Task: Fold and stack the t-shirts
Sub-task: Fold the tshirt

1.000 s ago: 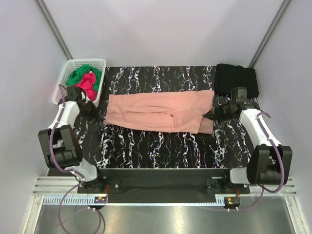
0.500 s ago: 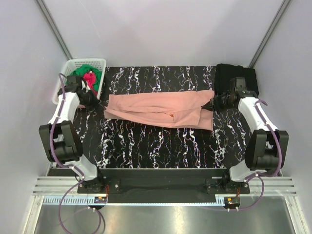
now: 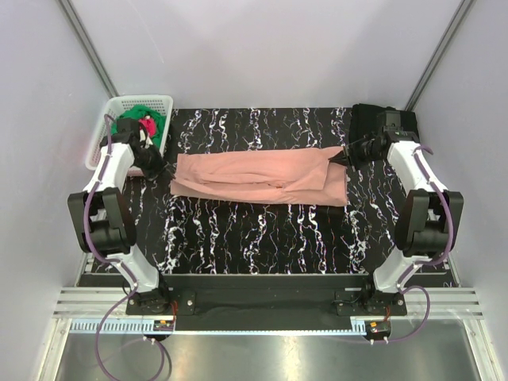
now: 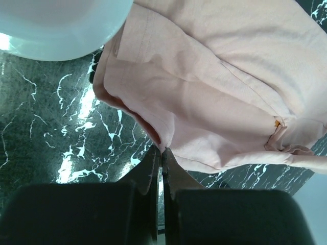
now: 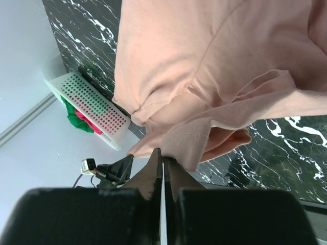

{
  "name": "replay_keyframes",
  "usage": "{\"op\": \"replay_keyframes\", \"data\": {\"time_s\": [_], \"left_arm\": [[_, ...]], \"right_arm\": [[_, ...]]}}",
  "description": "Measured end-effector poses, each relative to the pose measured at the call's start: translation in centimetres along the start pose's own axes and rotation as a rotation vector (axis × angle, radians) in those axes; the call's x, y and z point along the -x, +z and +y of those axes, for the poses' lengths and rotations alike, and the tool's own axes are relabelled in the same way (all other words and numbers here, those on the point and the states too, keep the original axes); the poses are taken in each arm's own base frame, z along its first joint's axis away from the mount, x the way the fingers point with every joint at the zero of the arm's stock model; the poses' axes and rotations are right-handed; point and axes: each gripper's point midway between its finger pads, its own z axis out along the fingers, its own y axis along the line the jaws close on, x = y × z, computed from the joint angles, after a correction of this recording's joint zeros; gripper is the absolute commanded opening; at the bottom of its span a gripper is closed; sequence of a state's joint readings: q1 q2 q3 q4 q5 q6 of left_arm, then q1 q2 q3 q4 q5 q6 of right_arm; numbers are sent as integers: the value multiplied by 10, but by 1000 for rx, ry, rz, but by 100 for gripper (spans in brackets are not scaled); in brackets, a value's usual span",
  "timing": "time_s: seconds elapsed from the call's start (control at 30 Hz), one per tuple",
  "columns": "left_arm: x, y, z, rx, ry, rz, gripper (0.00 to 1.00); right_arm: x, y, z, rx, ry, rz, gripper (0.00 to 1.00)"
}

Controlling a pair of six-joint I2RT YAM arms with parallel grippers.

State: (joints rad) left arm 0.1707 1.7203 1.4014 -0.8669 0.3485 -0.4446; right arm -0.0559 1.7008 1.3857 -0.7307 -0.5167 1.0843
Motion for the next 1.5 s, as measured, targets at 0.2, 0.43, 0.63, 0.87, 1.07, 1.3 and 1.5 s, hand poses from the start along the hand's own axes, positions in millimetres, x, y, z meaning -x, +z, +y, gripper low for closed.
{"op": "replay_keyframes", "data": {"time_s": [0.2, 0.43, 0.63, 0.87, 1.07, 1.3, 1.5], "left_arm": [[8, -2, 1, 28, 4, -8, 0], [19, 0, -1, 48, 19, -6, 0], [21, 10, 0, 74, 27, 18, 0], [26, 16, -2, 80, 37, 22, 0], [30, 16, -4, 93, 41, 24, 0], [36, 22, -9, 108, 52, 30, 0], [36, 31, -8, 127, 57, 48, 0]], "right_arm": [[14, 3, 11, 8, -29, -10, 0], [22, 13, 13, -9, -40, -2, 0], [30, 22, 18, -12, -56, 10, 0], [37, 27, 29, -3, -73, 20, 0], [46, 32, 37, 1, -79, 18, 0], [57, 40, 41, -3, -80, 18, 0], [64, 43, 43, -11, -79, 20, 0]]}}
